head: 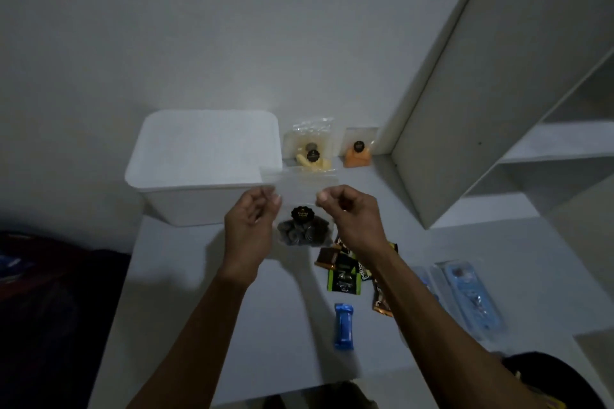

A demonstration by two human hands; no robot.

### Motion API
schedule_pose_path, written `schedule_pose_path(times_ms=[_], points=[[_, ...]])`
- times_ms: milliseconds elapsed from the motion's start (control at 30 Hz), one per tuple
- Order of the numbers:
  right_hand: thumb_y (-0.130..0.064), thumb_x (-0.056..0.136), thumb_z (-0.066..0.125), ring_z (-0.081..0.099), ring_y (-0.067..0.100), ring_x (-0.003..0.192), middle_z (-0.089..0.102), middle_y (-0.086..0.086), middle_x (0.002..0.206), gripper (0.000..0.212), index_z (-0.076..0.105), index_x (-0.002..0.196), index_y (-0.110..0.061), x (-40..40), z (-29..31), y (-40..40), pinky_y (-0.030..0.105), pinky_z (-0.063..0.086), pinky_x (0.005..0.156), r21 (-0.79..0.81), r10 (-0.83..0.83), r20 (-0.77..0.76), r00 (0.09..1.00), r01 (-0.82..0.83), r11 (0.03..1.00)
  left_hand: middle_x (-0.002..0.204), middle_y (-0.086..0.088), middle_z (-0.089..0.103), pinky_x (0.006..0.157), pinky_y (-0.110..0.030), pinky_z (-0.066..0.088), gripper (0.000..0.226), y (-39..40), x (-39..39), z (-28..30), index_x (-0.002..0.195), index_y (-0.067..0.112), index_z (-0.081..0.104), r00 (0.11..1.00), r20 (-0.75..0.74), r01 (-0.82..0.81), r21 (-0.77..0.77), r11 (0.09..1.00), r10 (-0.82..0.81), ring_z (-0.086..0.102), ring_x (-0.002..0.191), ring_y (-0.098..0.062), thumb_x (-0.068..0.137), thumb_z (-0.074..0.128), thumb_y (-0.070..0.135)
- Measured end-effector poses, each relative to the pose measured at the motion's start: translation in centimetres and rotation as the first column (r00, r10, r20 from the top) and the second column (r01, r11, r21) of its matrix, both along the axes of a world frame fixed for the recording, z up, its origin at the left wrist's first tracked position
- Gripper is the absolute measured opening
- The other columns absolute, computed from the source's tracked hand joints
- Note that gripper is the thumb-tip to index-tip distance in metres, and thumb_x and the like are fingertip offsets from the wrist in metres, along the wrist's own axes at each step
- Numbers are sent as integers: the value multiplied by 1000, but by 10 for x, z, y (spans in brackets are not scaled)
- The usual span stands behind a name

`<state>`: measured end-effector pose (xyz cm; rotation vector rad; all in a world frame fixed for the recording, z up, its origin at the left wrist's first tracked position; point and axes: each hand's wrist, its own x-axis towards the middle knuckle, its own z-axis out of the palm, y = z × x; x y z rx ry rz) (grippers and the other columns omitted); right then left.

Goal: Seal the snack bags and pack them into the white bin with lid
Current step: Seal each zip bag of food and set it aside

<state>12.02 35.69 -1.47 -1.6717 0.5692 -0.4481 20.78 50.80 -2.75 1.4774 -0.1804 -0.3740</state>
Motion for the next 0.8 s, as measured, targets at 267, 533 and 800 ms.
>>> schedule_pose_path(times_ms=[267,533,800], points=[[-24,90,69,62,0,75,72,-2,87,10,72,90,-15,-14,45,-33,13,48,66,-92,36,57,998,-31,995,85,-2,74,77,-21,53,6,-24,-4,56,87,22,70,961,272,-39,-34,999,47,70,84,-15,91,67,18],[-31,79,80,65,14,84,72,-7,89,21,73,96,-21,-26,78,-70,31,56,75,-274,143,-12,990,-141,951,80,1,74,77,-18,50,12,-46,-23,77,79,21,70,941,332,-72,5,997,67,68,83,-11,90,68,17],[-41,92,64,58,16,101,69,-4,103,23,72,100,-22,-1,121,-62,42,50,85,-692,268,-192,944,-324,645,83,6,72,71,-13,47,10,-58,-35,94,82,21,71,885,460,-128,92,988,72,65,85,-6,91,68,22]])
